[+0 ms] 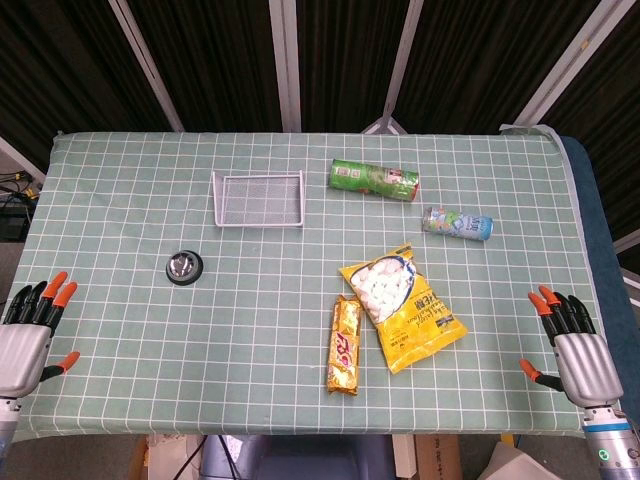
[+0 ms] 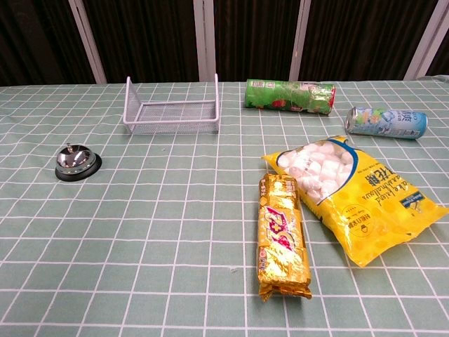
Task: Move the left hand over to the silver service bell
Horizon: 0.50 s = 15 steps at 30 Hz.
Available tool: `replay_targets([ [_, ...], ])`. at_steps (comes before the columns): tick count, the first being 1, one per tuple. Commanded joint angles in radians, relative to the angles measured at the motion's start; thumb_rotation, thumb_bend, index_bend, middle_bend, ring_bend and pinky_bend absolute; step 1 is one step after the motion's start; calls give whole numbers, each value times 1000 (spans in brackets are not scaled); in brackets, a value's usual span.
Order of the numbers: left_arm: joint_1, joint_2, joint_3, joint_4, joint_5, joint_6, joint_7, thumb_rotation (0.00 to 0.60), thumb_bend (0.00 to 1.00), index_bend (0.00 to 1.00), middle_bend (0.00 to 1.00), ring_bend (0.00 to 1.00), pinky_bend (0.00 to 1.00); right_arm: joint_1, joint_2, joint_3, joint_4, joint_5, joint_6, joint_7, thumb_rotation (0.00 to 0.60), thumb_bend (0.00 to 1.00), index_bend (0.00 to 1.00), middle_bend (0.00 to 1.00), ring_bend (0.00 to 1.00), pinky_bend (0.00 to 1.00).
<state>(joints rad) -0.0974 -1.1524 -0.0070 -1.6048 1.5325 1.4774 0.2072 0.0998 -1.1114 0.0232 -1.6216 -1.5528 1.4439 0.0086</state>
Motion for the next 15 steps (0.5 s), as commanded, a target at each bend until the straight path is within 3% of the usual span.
replay_targets([
  [1,0,0,0,1,0,0,-2,600,163,0,0,0,0,0,0,0,0,-1,1,0,600,247,0,0,0,0],
  [15,-3,-2,0,-5,7,-1,10,600,163,0,0,0,0,-3,2,0,0,-1,4,2,600,247,0,0,0,0],
])
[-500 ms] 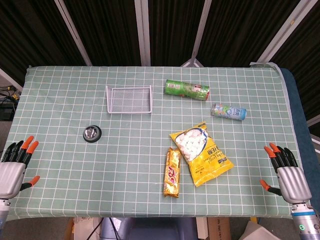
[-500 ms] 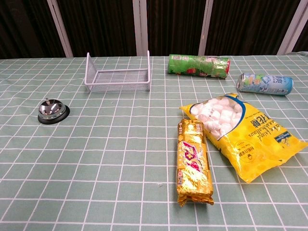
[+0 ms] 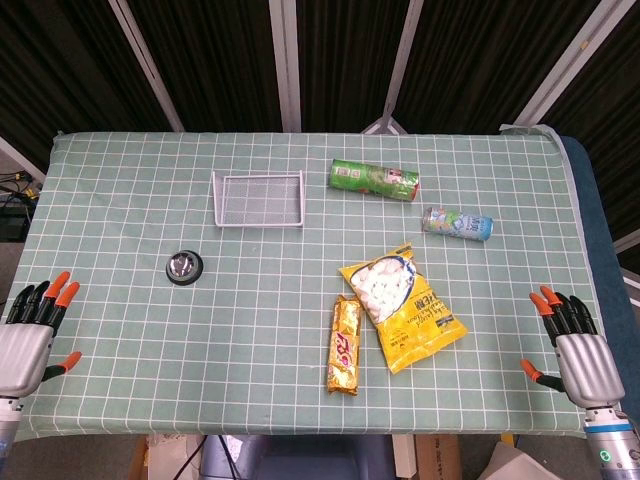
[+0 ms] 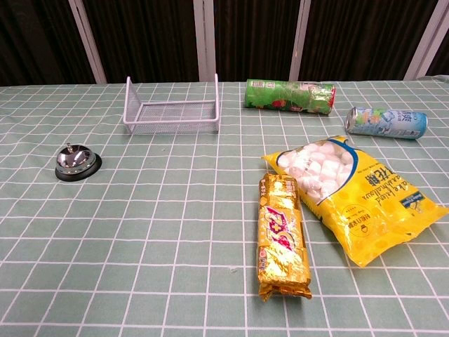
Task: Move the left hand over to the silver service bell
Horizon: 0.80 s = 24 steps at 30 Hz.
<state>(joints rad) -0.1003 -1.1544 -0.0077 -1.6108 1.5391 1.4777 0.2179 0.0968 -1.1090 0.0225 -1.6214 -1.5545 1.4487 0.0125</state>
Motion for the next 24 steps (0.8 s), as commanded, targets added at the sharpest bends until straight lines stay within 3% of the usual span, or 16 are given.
replay_targets([
  [1,-1,0,1,2,-1,-3,-2,600,163,0,0,0,0,1,-1,1,0,0,0,-4,600,247,0,0,0,0],
  [16,-26,-7,-14,0,-25,-42,27,600,185,0,0,0,0,4,-5,2,-2,6,-10,-15,600,247,0,0,0,0],
  [19,-42,-4,-25,-13,-41,-67,33,600,260,0,0,0,0,6,-7,1,-2,6,-13,-18,600,247,0,0,0,0],
  [24,-97,-6,-51,-34,-96,-159,83,600,479,0,0,0,0,7,-6,0,-6,6,-16,-13,600,247,0,0,0,0],
])
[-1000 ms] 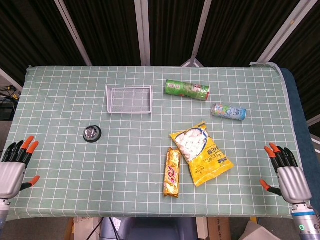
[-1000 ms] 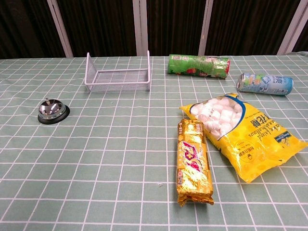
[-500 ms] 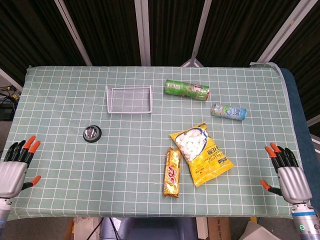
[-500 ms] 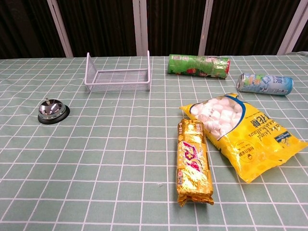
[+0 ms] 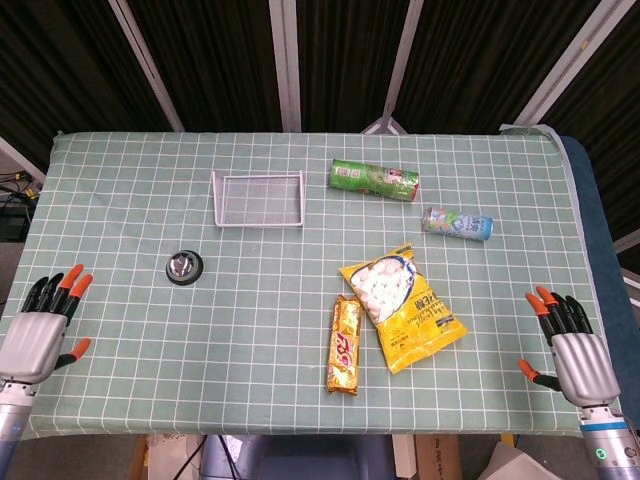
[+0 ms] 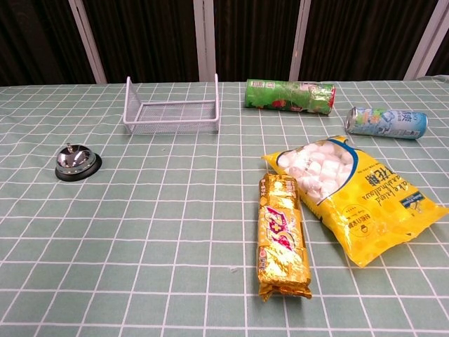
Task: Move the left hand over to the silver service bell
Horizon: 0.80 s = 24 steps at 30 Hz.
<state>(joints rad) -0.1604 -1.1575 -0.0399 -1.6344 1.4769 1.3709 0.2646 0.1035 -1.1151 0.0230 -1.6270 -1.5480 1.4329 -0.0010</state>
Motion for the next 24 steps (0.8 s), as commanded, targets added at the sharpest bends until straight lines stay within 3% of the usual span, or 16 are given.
replay_targets([
  [1,-50,-6,-25,-8,-45,-72,53,600,507,0,0,0,0,1,0,-1,-1,-1,-1,1,600,247,0,0,0,0],
  [13,-240,-120,-112,29,-266,-306,322,600,587,0,0,0,0,4,2,-1,-6,8,-14,6,600,247,0,0,0,0],
  [24,-333,-210,-147,27,-433,-339,478,600,603,0,0,0,0,5,6,0,-9,12,-18,17,600,247,0,0,0,0],
])
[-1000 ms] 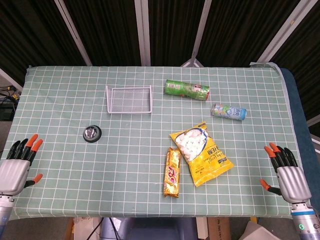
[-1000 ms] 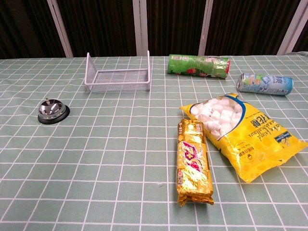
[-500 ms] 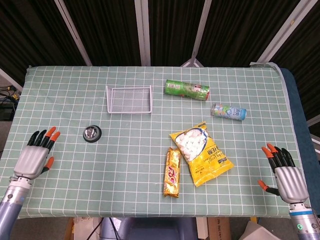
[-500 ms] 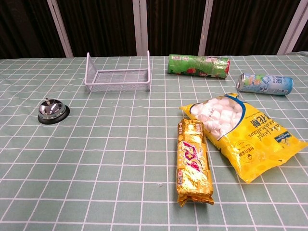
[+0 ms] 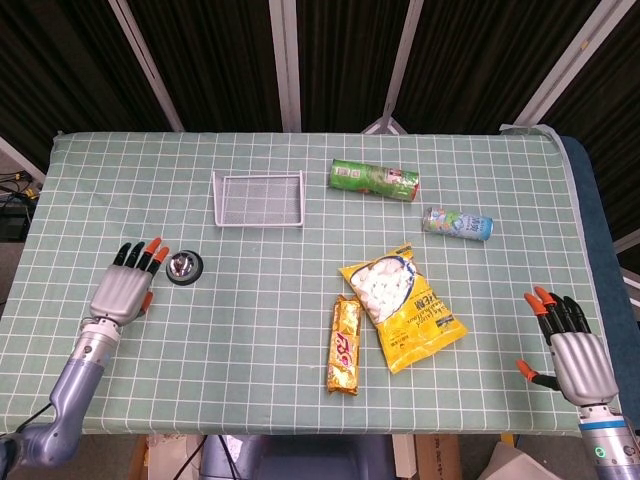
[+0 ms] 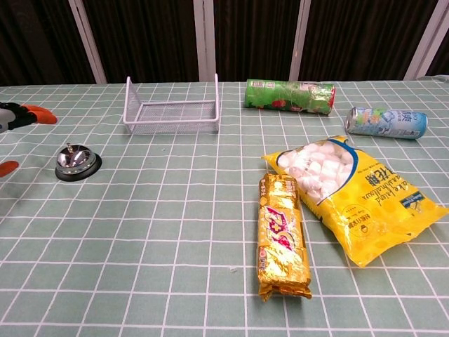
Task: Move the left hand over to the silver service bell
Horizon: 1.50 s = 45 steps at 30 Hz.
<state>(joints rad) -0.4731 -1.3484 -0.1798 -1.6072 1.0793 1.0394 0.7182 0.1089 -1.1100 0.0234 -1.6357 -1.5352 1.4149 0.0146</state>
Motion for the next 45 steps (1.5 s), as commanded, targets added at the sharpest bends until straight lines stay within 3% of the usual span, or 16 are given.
replay_targets([
  [1,-23,-23,-8,1,-44,-10,29,600,603,0,0,0,0,0,1,-1,-1,-1,0,2,600,247,0,0,0,0],
  [17,-111,-127,32,107,-209,-62,125,600,604,0,0,0,0,0,3,-2,-3,-2,0,9,600,247,0,0,0,0],
  [24,-121,-122,60,111,-233,-56,139,600,604,0,0,0,0,-1,3,0,-4,1,1,11,600,247,0,0,0,0],
  [35,-138,-70,10,27,-162,40,82,600,587,0,0,0,0,-1,3,-1,-4,-1,2,11,600,247,0,0,0,0],
  [41,-109,-4,-17,-87,-91,130,4,600,345,0,0,0,0,-1,5,0,-1,1,2,13,600,247,0,0,0,0],
  [45,-34,68,44,-175,-5,204,-49,600,206,0,0,0,0,-1,6,-1,0,-1,2,13,600,247,0,0,0,0],
])
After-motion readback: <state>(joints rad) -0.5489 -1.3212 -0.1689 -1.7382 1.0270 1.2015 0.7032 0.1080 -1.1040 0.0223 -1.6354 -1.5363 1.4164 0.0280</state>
